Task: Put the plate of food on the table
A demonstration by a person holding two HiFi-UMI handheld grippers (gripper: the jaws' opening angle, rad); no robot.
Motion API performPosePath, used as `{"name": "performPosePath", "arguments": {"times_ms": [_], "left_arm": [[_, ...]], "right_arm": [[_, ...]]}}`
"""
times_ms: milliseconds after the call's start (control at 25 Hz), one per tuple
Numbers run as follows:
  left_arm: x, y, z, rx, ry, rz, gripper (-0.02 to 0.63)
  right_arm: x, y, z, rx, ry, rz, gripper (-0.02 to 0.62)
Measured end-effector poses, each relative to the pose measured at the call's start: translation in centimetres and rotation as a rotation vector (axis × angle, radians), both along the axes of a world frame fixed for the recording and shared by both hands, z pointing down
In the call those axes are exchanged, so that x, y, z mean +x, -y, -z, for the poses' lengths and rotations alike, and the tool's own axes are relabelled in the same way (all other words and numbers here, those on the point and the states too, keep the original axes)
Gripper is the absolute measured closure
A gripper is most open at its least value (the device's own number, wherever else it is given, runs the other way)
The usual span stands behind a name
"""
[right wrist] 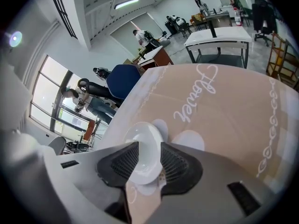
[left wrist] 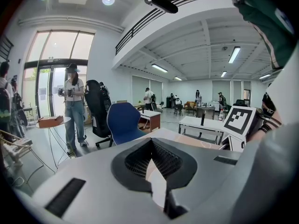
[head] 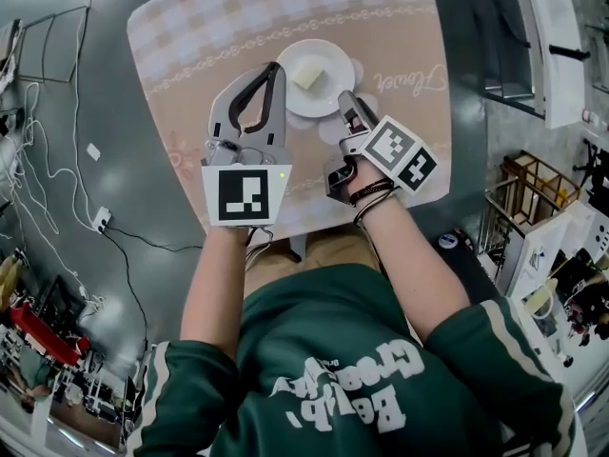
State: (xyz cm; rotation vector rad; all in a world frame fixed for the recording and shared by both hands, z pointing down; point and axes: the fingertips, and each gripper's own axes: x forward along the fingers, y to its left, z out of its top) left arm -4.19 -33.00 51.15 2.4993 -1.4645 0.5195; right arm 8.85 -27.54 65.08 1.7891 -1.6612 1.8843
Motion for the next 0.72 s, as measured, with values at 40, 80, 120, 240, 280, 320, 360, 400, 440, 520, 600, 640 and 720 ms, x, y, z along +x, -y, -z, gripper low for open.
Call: {"name": "performPosePath", "arguments": {"times_ms": [40, 80, 120, 240, 280, 320, 360, 400, 440, 520, 600, 640, 720], "left_arm": [[0.75, 0.12, 0.01, -0.002, -0.004, -0.001, 0.597], [1.17, 0.16, 0.04, -0.001, -0.007, -0.002, 0.597], [1.34, 0.14, 0.05, 0.0, -0.008, -0.003, 0.597], [1.28, -0.05, -0.12, -0.006, -0.009, -0.004, 0.597], [1.27, -0.1, -0.17, -0.006, -0.008, -0.005, 0.597], [1.3, -0.18, -0.2, -0.006, -0.006, -0.007, 0.597], [1.37, -0.29, -0.22, -0.007, -0.006, -0.008, 0.598], [1.45, -0.42, -0.25, -0.008, -0.008, -0.008, 0.597], [1.53, -0.54, -0.28, -0.009, -0.011, -0.008, 0.597], [1.59, -0.7, -0.36, -0.011, -0.015, -0.006, 0.597], [1.55, -0.77, -0.53, -0.017, -0.012, -0.001, 0.597], [1.5, -0.78, -0.66, -0.022, -0.006, 0.002, 0.597], [1.43, -0.74, -0.86, -0.028, 0.004, 0.006, 0.597]], "right_arm": [[0.63, 0.15, 0.05, 0.003, 0.002, -0.001, 0.456], [0.9, 0.2, 0.09, 0.004, 0.005, -0.002, 0.456], [0.93, 0.18, 0.12, 0.005, 0.008, -0.003, 0.456], [0.64, -0.12, 0.06, 0.004, 0.012, 0.001, 0.456], [0.6, -0.24, -0.01, 0.002, 0.011, 0.003, 0.456], [0.6, -0.36, -0.09, 0.0, 0.01, 0.005, 0.456], [0.64, -0.46, -0.15, 0.0, 0.01, 0.006, 0.456], [0.71, -0.54, -0.2, 0.0, 0.009, 0.007, 0.456], [0.78, -0.58, -0.23, 0.001, 0.009, 0.006, 0.456], [0.86, -0.56, -0.22, 0.004, 0.01, 0.005, 0.456], [0.88, -0.51, -0.2, 0.005, 0.011, 0.006, 0.456], [0.91, -0.49, -0.21, 0.006, 0.011, 0.007, 0.456], [0.98, -0.48, -0.29, 0.004, 0.012, 0.008, 0.456]]}}
